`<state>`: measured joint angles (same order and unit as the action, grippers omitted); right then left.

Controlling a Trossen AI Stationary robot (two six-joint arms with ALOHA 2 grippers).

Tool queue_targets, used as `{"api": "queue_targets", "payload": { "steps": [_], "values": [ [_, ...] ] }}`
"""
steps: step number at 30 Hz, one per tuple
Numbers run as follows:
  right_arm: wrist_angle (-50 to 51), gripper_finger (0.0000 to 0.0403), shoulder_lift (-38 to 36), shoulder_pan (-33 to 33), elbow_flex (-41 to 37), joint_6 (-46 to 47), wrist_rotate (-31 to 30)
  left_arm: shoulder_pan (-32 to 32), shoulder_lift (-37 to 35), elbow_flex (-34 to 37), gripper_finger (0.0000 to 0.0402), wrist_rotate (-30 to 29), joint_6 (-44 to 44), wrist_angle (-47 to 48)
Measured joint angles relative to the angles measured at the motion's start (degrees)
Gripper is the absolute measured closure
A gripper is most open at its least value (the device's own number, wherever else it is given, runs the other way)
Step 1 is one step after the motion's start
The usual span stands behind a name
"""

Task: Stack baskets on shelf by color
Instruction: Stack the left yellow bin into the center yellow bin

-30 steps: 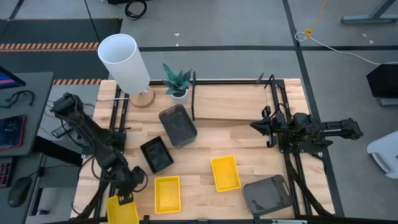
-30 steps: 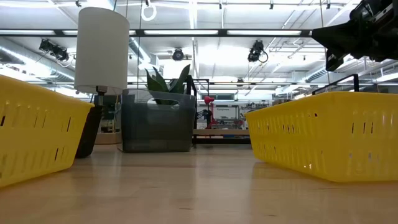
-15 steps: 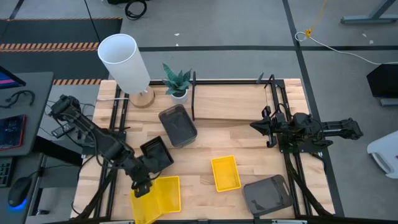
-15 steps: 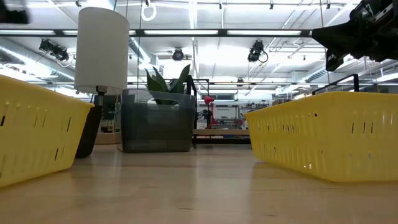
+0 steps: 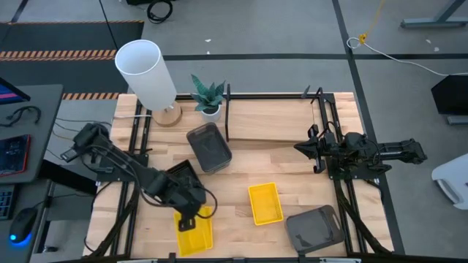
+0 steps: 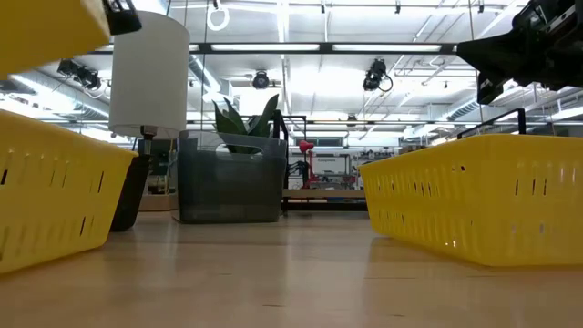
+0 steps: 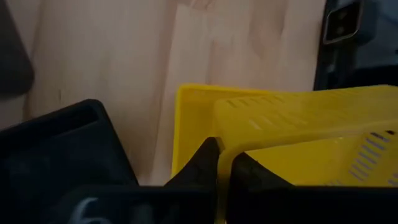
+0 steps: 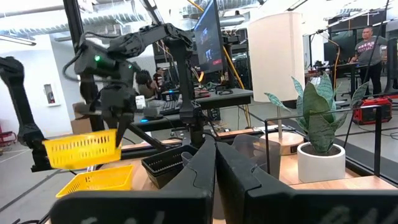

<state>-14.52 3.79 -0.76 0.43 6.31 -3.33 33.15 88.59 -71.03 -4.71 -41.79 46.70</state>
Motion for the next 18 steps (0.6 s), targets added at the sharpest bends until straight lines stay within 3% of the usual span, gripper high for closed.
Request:
{"api": "queue_targets", "payload": {
  "steps": [11,18],
  "values": [
    [0.0,0.0384,0.0,-0.02,0.02,0.0,0.0,0.02,5.35,-0.19,0.0392,0.0,1.96,2.05],
    [0.0,0.0384,0.0,0.0,0.02,0.0,0.0,0.07,5.71,-0.12,0.0326,-1.29,6.32,1.17]
  ]
}}
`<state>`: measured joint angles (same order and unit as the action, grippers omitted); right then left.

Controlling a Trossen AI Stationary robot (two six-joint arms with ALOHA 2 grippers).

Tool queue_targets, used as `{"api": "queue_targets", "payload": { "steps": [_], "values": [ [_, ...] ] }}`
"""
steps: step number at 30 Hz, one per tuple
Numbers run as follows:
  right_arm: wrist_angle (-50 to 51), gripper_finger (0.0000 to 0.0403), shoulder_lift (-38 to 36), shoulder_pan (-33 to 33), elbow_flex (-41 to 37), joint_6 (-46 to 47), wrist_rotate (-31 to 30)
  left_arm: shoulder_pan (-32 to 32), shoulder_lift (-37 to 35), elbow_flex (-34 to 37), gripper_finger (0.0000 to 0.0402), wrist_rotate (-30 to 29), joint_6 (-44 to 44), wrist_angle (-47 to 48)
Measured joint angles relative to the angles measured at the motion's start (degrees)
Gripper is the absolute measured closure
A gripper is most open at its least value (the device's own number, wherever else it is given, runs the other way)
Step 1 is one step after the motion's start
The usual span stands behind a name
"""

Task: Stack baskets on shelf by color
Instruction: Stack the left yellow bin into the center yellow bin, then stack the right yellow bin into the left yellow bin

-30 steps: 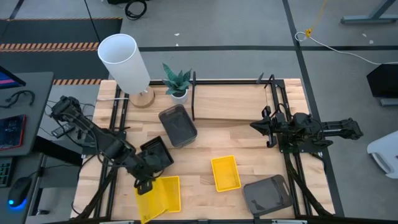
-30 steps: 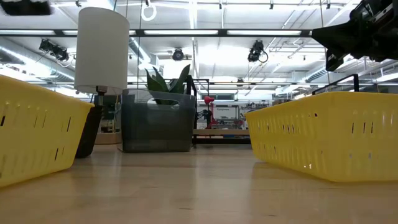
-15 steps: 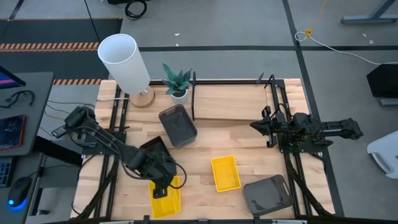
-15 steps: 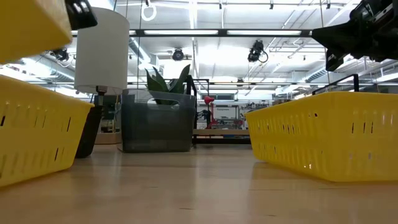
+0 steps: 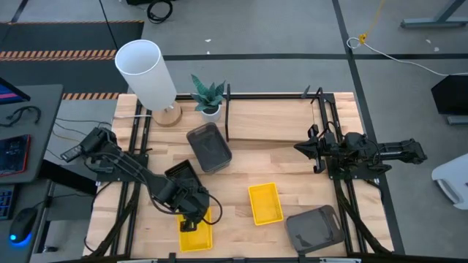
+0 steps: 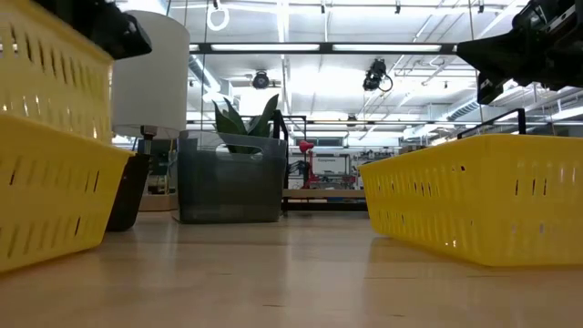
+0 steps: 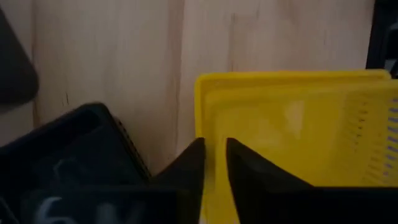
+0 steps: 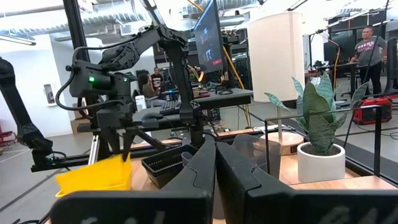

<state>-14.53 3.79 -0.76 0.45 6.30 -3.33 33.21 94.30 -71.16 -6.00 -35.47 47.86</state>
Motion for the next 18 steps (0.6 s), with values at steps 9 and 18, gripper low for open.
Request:
{"api": "queue_targets", "payload": {
  "steps": [9,18],
  "values": [
    [0.0,0.0384,0.0,-0.02,0.0,-0.01,0.0,-1.79,-0.02,0.0,0.0242,-0.4,0.16,-6.46],
    [0.0,0.0384,-0.01,-0.01,0.0,-0.01,0.0,-7.26,2.19,-0.17,0.0266,-1.29,1.88,-26.01]
  ]
}}
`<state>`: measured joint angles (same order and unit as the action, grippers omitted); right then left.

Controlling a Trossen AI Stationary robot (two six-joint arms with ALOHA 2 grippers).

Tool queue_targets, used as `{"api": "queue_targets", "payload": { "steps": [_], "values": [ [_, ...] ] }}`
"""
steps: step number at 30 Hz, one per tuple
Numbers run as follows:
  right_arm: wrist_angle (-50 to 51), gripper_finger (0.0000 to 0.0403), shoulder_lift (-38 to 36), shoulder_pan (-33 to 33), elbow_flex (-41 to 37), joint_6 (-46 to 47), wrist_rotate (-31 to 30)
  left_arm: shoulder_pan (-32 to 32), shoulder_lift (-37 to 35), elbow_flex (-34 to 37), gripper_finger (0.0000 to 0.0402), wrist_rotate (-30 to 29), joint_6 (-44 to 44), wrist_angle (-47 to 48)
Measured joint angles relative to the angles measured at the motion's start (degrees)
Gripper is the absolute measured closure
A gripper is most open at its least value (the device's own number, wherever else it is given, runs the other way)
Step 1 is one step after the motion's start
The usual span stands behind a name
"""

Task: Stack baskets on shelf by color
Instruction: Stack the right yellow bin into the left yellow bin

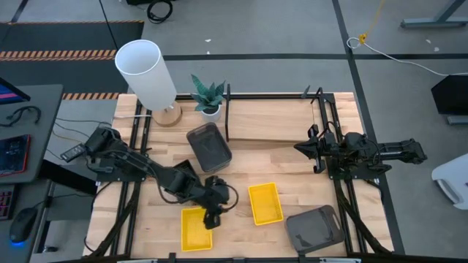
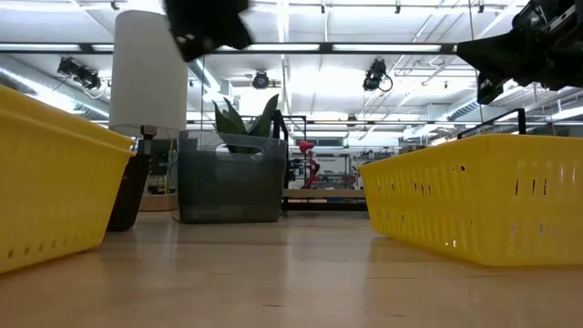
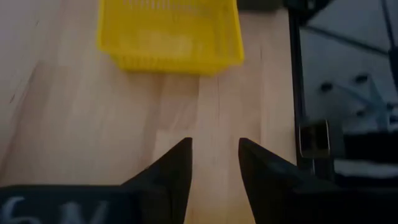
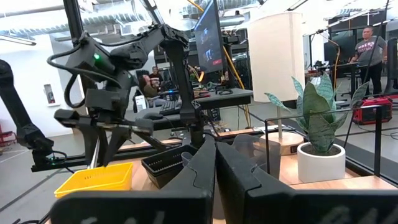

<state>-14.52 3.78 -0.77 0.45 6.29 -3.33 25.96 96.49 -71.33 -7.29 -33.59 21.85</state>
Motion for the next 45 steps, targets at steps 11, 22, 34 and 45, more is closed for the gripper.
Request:
{"api": "queue_targets", "payload": {
  "steps": [11,22,34,45],
  "values": [
    [-0.35,0.0384,0.01,0.01,0.0,0.01,0.0,-7.49,14.65,-17.73,0.0278,4.61,3.54,2.79],
    [-0.37,0.0384,0.0,0.01,0.0,0.0,0.0,-13.85,24.46,-31.44,0.0211,4.33,11.39,8.21],
    [-0.35,0.0384,0.3,0.01,0.07,0.01,0.0,-16.13,31.13,-31.47,0.0155,3.45,17.74,3.48],
    [-0.39,0.0384,0.82,-0.01,0.07,0.0,0.0,-15.41,34.99,-31.39,0.0217,5.37,17.5,7.28]
  ]
}}
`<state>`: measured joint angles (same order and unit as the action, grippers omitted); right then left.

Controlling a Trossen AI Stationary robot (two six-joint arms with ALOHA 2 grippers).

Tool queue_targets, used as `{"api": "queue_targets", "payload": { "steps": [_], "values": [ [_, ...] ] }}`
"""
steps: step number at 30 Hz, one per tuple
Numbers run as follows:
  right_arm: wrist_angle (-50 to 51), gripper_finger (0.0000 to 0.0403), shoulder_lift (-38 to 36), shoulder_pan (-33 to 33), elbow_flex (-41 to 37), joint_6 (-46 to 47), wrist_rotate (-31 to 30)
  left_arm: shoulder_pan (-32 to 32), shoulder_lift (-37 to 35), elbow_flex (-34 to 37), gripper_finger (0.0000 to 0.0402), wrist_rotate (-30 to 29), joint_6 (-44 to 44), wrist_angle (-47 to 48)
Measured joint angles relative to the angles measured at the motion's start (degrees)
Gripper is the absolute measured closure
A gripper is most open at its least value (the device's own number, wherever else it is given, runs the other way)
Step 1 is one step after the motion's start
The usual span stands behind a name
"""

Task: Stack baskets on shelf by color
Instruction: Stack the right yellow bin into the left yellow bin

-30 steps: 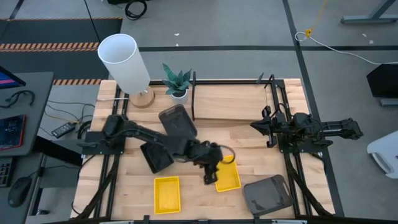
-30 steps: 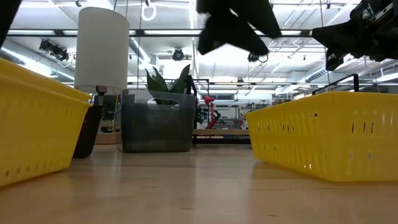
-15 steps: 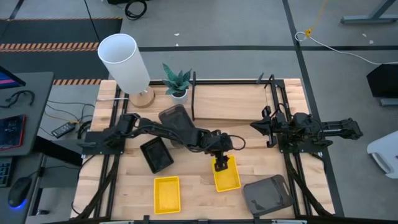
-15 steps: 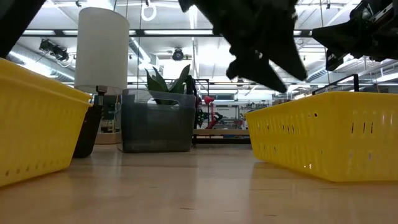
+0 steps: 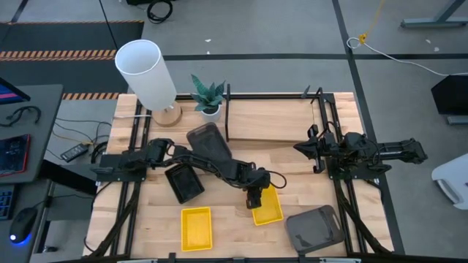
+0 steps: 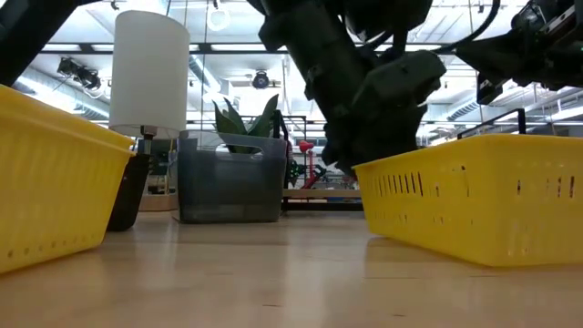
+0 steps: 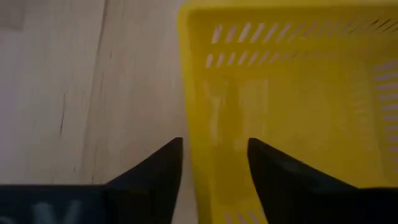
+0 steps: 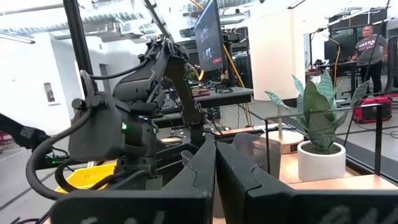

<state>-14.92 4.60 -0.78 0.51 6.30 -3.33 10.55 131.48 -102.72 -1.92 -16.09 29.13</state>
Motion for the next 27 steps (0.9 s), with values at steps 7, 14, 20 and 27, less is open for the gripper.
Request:
{"api": "queue_targets", "payload": {
  "steps": [7,14,20,27],
  "values": [
    [0.02,0.0384,0.0,0.01,-0.02,0.0,0.0,-0.85,-0.54,-0.04,0.0362,1.04,-0.98,5.66],
    [0.04,0.0384,0.0,0.01,-0.04,0.0,0.0,-0.96,-8.49,-0.04,0.0395,2.24,-1.21,8.44],
    [-0.03,0.0384,0.0,0.02,-0.04,0.0,0.0,0.92,-19.93,-0.15,0.0395,4.49,3.58,18.05],
    [0.0,0.0384,0.0,0.0,-0.07,-0.02,0.1,7.85,-26.14,0.02,0.0396,2.88,7.59,35.75]
  ]
}}
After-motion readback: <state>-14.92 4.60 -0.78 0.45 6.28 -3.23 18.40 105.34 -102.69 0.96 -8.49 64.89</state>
